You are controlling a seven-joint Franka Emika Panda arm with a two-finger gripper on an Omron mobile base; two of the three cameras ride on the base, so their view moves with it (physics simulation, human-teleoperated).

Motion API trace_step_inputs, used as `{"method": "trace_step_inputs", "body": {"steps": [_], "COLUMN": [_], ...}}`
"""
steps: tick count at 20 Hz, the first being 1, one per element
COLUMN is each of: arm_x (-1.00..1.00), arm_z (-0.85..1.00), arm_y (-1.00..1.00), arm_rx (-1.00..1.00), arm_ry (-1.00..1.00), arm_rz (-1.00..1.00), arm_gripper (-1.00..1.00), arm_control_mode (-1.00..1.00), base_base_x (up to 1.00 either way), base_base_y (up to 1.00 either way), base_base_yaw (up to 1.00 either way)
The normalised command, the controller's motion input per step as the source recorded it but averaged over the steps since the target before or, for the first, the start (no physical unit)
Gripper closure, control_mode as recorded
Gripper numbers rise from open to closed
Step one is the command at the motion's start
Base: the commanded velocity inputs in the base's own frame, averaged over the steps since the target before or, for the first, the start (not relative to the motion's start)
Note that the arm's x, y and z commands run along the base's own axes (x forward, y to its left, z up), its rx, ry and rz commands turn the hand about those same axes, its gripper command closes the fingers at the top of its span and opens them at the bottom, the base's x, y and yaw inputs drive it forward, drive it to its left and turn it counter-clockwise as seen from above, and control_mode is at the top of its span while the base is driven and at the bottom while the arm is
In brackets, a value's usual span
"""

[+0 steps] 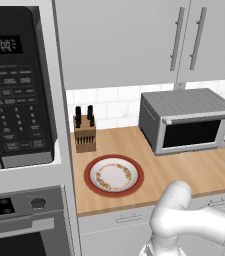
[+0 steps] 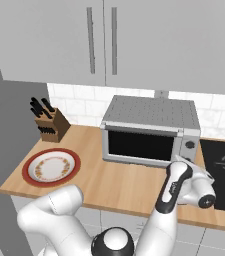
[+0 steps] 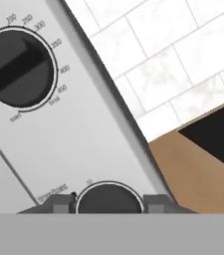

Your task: Pick up the kebab skewer and baguette bread, and place them inside the toaster oven. Close the toaster oven door and start by setting the timer.

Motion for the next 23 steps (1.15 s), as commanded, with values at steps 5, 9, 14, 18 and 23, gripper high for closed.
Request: {"method": "trace_step_inputs", "body": {"steps": [5, 9, 14, 18, 23], "arm_x": [0.0, 0.0, 0.0, 0.0, 0.0], "arm_z": [-0.01, 0.0, -0.06, -0.06, -0.08], "arm_y": [-0.01, -0.01, 0.0, 0.0, 0.0], "arm_rx": [0.16, 0.17, 0.15, 0.16, 0.15], "arm_ry": [0.0, 0.0, 0.0, 0.0, 0.0], "arm_rz": [0.0, 0.0, 0.0, -0.01, -0.01], "arm_gripper": [1.0, 1.0, 1.0, 1.0, 1.0], "arm_control_mode": [-1.0, -1.0, -1.0, -1.0, -1.0], "base_base_x": [0.0, 0.0, 0.0, 0.0, 0.0], "base_base_y": [0.0, 0.0, 0.0, 0.0, 0.0], "base_base_yaw": [0.0, 0.0, 0.0, 0.0, 0.0]}}
